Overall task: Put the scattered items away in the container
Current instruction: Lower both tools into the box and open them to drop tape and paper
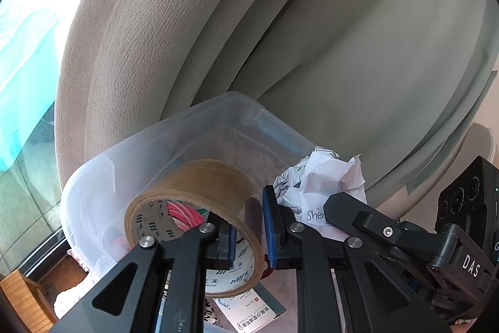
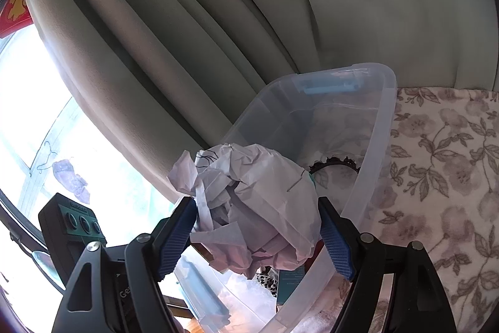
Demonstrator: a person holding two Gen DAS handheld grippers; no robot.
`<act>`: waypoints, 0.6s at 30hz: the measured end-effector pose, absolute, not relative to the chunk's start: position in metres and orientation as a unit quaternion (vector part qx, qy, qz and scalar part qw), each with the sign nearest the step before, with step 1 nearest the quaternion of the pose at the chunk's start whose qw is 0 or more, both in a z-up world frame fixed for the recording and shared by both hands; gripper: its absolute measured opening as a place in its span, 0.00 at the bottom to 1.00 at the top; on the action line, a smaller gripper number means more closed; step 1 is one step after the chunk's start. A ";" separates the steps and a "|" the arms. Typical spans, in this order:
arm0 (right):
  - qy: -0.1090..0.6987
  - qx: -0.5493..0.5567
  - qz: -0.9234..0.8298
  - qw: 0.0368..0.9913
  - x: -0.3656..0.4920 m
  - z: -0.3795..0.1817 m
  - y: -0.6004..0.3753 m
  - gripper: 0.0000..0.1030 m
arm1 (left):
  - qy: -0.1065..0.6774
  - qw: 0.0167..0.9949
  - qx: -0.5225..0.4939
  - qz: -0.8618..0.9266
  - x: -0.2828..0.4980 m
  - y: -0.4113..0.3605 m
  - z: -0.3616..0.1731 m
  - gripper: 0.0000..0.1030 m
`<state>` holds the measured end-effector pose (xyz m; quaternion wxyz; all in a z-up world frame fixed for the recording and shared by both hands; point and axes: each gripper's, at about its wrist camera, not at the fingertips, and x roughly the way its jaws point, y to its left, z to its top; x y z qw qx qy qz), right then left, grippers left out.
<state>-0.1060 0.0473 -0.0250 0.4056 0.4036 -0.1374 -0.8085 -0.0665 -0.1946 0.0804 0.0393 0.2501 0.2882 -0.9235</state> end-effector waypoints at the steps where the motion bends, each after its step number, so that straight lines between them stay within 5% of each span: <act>1: -0.137 0.404 -0.809 0.405 -0.105 -0.024 0.047 0.78 | 0.288 0.039 0.253 -0.923 -0.067 -0.195 0.082 0.15; 18: -0.137 0.403 -0.816 0.392 -0.102 -0.014 0.050 0.79 | 0.243 0.070 0.334 -0.908 -0.081 -0.189 0.121 0.38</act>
